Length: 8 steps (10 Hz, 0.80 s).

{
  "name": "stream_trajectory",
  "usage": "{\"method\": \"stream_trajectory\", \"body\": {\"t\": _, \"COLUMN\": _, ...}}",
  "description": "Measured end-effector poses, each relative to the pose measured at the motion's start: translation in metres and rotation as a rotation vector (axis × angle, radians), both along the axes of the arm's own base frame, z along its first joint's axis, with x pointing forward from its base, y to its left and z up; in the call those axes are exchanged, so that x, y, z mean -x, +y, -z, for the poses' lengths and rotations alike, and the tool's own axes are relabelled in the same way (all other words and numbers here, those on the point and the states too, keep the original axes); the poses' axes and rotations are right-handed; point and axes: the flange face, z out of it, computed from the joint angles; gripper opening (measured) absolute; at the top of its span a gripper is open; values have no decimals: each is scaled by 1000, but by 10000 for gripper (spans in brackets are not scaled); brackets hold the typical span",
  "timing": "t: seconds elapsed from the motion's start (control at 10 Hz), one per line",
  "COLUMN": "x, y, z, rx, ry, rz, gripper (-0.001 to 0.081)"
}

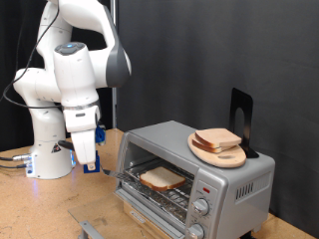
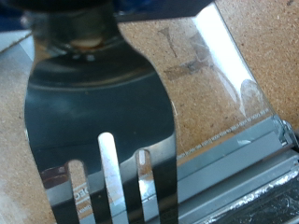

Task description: Make a piece of toast with the oven

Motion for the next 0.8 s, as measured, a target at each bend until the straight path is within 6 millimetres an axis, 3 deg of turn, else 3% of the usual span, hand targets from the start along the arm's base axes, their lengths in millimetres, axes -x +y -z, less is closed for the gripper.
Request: {"method": "stream_trajectory", "body": {"t": 0.8, "x": 0, "y": 31, "z": 6, "rx": 18, "ry": 18, "rz": 13, "gripper": 471}}
